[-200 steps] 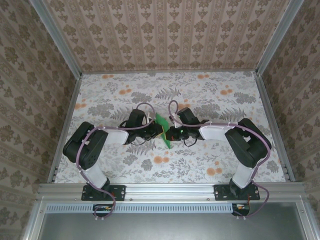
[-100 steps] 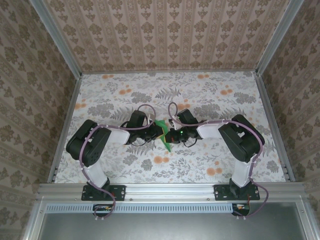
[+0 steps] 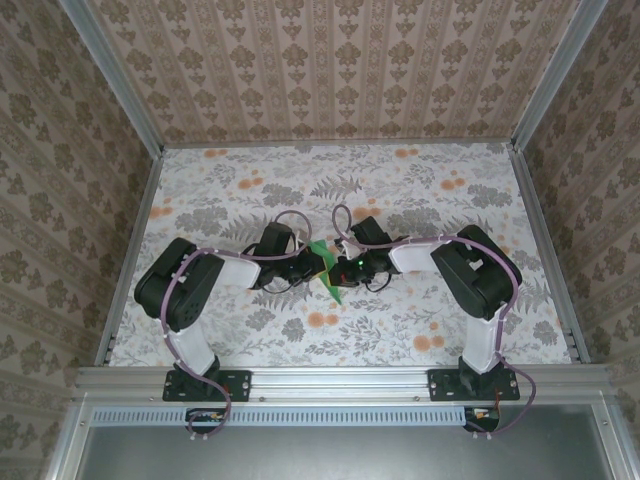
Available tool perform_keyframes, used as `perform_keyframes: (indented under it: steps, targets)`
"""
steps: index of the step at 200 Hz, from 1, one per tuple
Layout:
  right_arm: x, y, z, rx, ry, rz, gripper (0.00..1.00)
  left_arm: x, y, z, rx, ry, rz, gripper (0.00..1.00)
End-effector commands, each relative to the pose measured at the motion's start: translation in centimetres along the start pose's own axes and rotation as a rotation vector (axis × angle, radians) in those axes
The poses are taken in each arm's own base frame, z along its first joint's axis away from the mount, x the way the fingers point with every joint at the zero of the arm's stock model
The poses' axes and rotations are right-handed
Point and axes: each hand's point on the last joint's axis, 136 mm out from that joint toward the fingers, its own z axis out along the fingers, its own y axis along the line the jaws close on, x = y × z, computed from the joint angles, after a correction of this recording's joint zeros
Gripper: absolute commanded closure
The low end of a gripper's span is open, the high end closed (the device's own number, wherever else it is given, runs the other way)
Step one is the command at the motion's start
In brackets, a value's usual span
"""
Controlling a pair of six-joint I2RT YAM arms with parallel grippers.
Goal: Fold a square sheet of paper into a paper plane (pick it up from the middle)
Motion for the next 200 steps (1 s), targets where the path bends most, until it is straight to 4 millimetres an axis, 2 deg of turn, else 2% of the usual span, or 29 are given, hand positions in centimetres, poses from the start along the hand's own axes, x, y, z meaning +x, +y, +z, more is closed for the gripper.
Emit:
perform_keyframes:
  steps: [1, 30, 59, 82, 200]
  targets:
    - [0.8, -0.9, 0.3, 0.027, 0.054, 0.011, 0.96, 0.5, 1.8, 0.0, -0.057, 0.006, -0.011, 0.9]
    - [0.6, -0.5, 0.0, 0.025, 0.055, 0.002, 0.91, 0.7, 2.7, -0.1, -0.085, 0.004, -0.03, 0.9]
    - [0.3, 0.4, -0.7, 0.016, 0.044, -0.014, 0.8, 0.9, 3.1, -0.2, -0.096, 0.003, -0.038, 0.9]
    - [0.2, 1.2, -1.4, 0.004, 0.037, -0.024, 0.76, 1.0, 3.1, -0.2, -0.095, 0.003, -0.039, 0.9]
    - [1.8, 0.8, -1.8, 0.008, 0.065, 0.015, 0.78, 1.3, 3.2, -0.5, -0.088, 0.001, -0.04, 0.9]
